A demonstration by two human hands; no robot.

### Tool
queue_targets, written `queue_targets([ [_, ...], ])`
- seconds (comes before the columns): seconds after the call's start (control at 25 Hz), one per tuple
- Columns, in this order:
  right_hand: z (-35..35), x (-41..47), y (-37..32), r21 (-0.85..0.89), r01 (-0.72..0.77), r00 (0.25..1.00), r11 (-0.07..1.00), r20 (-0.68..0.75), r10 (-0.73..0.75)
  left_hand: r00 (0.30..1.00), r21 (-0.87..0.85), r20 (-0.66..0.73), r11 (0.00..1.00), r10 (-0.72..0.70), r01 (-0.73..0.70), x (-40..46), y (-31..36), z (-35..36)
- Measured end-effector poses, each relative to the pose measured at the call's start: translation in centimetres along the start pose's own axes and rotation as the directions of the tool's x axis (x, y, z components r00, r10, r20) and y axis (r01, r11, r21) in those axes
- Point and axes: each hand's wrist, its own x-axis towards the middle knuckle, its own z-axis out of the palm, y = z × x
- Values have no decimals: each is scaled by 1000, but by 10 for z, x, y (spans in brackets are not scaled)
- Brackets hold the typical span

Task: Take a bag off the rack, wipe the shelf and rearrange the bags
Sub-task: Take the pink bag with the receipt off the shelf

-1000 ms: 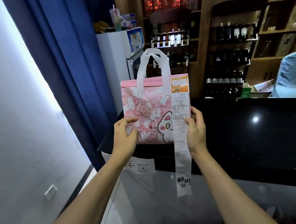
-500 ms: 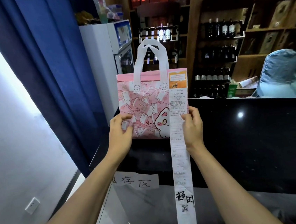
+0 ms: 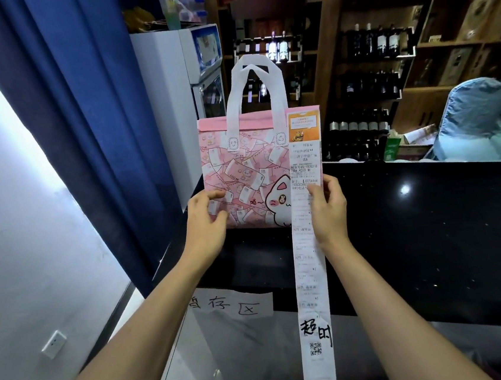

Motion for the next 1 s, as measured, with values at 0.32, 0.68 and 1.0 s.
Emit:
queue_targets([
  [0.32,-10,-1,-10,-115,-21,1000,993,9,22,999,47,-11,998,-48,49,-14,13,-6],
  [0.68,-16,2,-21,-180,-35,999,983,31,42,1000,89,-8,996,-24,24,-27,27,-11],
  [1.0,-33,-11,-22,-263,18,999,965,32,-9,999,116,40,993,-14,9,-36,46,-3],
])
